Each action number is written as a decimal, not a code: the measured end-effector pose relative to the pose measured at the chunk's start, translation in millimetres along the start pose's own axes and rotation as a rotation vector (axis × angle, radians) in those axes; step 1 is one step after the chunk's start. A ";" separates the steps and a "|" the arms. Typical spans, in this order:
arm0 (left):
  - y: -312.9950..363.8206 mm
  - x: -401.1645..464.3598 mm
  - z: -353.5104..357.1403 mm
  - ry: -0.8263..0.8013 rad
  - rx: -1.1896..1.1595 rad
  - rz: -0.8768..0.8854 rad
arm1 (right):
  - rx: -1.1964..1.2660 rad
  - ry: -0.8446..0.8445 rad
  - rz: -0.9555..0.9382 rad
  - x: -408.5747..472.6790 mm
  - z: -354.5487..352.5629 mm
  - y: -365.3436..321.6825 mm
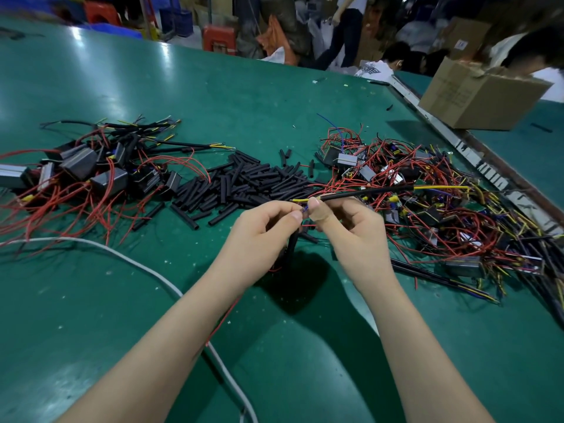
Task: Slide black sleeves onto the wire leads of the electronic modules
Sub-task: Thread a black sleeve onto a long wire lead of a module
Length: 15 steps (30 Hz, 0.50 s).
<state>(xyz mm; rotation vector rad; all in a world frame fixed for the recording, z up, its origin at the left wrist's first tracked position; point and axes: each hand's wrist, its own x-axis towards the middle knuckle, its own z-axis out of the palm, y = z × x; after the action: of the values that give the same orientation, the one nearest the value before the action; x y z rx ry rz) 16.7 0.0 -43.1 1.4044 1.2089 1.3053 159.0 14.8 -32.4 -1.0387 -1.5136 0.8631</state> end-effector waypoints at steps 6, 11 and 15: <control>4.7 -0.3 -1.3 -0.063 -0.158 -0.077 | -0.020 -0.051 -0.031 2.7 -3.9 -0.8; 4.8 -3.6 -0.3 -0.041 -0.059 -0.010 | -0.056 0.044 -0.084 1.6 -3.2 3.1; 1.6 -4.8 1.1 -0.017 0.086 0.058 | -0.065 0.022 -0.124 0.9 -1.8 3.2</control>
<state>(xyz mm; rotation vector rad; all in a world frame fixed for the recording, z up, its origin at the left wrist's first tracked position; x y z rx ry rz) 18.0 -5.0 -42.5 1.5190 1.2332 1.2914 161.2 16.8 -34.6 -0.9872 -1.5786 0.7175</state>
